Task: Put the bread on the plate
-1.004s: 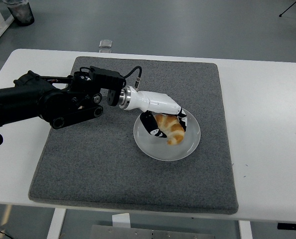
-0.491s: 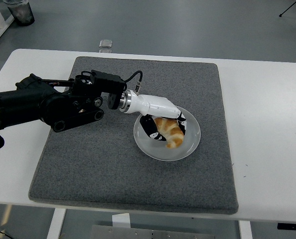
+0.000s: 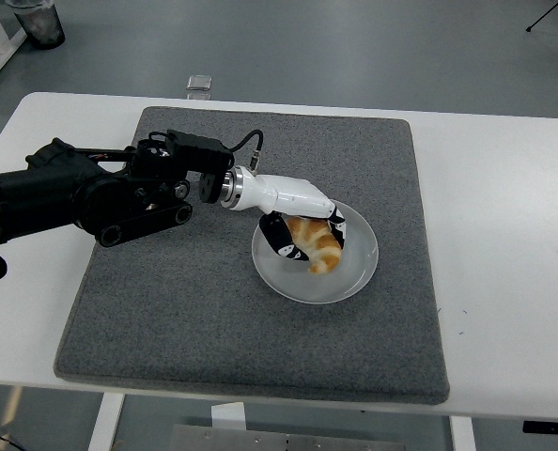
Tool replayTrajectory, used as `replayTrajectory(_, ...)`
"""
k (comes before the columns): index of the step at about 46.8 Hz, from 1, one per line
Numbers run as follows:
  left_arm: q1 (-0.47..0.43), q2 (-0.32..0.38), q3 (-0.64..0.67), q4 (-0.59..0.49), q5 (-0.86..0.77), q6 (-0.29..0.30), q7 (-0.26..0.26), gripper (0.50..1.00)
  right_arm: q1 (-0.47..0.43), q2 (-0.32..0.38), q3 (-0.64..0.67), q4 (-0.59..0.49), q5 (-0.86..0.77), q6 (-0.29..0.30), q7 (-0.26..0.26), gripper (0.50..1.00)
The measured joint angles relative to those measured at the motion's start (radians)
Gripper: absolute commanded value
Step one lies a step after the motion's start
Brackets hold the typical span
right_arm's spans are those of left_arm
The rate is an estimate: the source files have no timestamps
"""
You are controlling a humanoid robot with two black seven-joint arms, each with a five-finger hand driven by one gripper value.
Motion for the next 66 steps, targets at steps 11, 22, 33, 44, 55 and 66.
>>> replayTrajectory(11,0.001,-0.001,-0.005,0.0,-0.012,0.0,0.0,0.953,0.0,0.0,0.0,0.0,0.0,0.0,0.0,0.952)
replayTrajectory(22,0.001,0.0,-0.014,-0.001,-0.021,0.0,0.0,0.99,0.0,0.0,0.0,0.0,0.0,0.0,0.0,0.952)
replayTrajectory(33,0.001,0.0,-0.019,-0.006,-0.052,0.016,0.0,0.99,0.0,0.0,0.0,0.0,0.0,0.0,0.0,0.952)
replayTrajectory(44,0.0,0.003,-0.085,-0.02,-0.149,0.03,0.0,0.99,0.0,0.0,0.0,0.0,0.0,0.0,0.0,0.952)
replayTrajectory(55,-0.003,0.002,-0.179,-0.013,-0.477,0.025,0.0,0.99,0.0,0.0,0.0,0.0,0.0,0.0,0.0,0.952)
replayTrajectory(66,0.001,0.005,-0.304,0.045,-0.911,0.031,0.0,0.99,0.0,0.0,0.0,0.0,0.0,0.0,0.0,0.952)
